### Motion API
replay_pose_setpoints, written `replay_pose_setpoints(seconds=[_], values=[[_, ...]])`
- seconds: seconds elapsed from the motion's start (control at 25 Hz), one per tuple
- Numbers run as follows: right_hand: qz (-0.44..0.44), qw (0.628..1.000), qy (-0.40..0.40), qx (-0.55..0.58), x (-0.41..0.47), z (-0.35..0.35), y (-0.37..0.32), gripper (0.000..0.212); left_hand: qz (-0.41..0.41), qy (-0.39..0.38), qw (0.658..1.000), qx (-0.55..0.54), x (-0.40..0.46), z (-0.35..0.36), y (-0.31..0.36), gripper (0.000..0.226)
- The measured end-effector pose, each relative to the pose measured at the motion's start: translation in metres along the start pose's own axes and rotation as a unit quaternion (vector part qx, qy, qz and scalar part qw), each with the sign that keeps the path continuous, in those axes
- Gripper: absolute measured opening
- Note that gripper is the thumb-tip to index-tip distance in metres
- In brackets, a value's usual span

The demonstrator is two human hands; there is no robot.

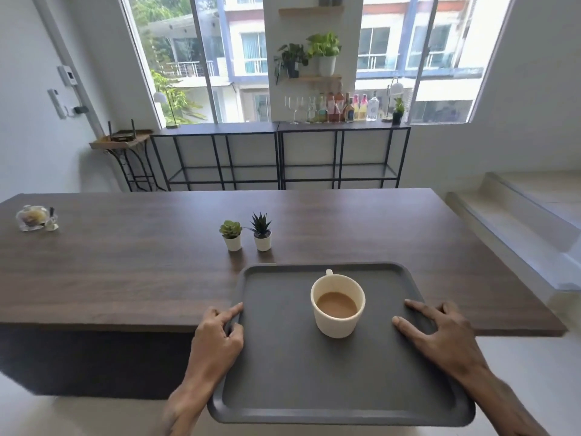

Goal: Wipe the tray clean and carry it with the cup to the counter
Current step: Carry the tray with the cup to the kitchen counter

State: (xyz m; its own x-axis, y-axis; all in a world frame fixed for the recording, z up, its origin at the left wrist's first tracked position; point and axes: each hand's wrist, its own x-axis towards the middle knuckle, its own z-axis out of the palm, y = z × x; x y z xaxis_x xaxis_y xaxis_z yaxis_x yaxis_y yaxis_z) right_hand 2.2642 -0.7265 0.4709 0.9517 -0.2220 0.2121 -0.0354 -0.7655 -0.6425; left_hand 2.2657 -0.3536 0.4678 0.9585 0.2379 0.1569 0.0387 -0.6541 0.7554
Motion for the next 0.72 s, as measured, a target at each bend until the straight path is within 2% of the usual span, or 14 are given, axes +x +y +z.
replay_pose_setpoints(seconds=[0.32,0.72], values=[[-0.008,1.000,-0.002,-0.013,0.115,0.089,0.046,0.048,-0.021,0.027,0.996,0.080,0.087,0.076,-0.032,0.042],[0.045,0.996,0.015,-0.071,0.162,0.118,0.033,0.046,0.011,0.021,0.982,0.185,0.160,0.099,-0.046,0.039]])
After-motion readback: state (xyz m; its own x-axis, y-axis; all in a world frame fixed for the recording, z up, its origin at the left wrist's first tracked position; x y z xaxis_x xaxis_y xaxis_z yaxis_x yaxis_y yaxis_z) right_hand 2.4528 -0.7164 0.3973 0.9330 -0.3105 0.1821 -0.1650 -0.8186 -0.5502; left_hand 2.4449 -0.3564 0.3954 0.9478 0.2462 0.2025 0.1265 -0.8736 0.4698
